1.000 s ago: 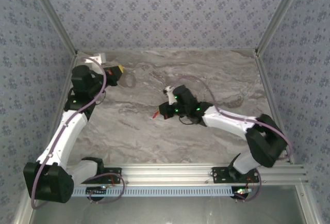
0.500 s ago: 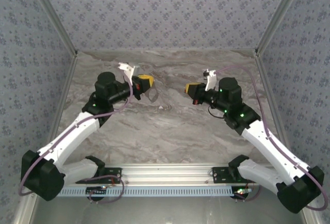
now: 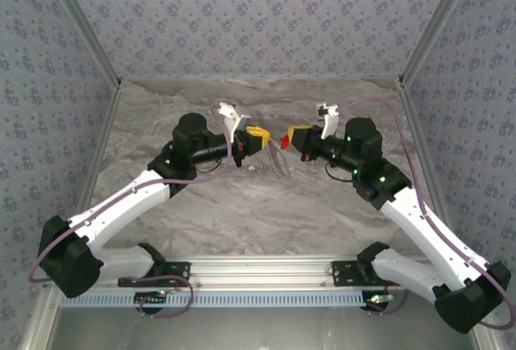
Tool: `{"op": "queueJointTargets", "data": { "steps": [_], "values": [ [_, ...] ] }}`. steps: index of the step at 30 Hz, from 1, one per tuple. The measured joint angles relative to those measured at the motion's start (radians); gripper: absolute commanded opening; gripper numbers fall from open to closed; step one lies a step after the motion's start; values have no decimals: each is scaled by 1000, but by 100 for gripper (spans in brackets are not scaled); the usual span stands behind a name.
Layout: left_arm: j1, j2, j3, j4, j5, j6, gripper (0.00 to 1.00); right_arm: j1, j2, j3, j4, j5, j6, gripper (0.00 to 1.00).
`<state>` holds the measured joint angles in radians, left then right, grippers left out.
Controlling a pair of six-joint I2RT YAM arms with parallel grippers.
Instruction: Put the keys on the keyring
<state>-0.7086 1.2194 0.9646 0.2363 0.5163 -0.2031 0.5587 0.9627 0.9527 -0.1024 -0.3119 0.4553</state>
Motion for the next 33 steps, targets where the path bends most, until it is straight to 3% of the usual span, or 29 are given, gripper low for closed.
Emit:
{"op": "queueJointTargets", "data": {
  "steps": [15, 33],
  "values": [
    [-18, 8, 10, 3, 19, 5, 0, 109, 25, 0, 9, 18, -5, 0],
    [-21, 6, 10, 3, 21, 12, 0, 115, -18, 16, -26, 47, -35, 0]
  ]
}}
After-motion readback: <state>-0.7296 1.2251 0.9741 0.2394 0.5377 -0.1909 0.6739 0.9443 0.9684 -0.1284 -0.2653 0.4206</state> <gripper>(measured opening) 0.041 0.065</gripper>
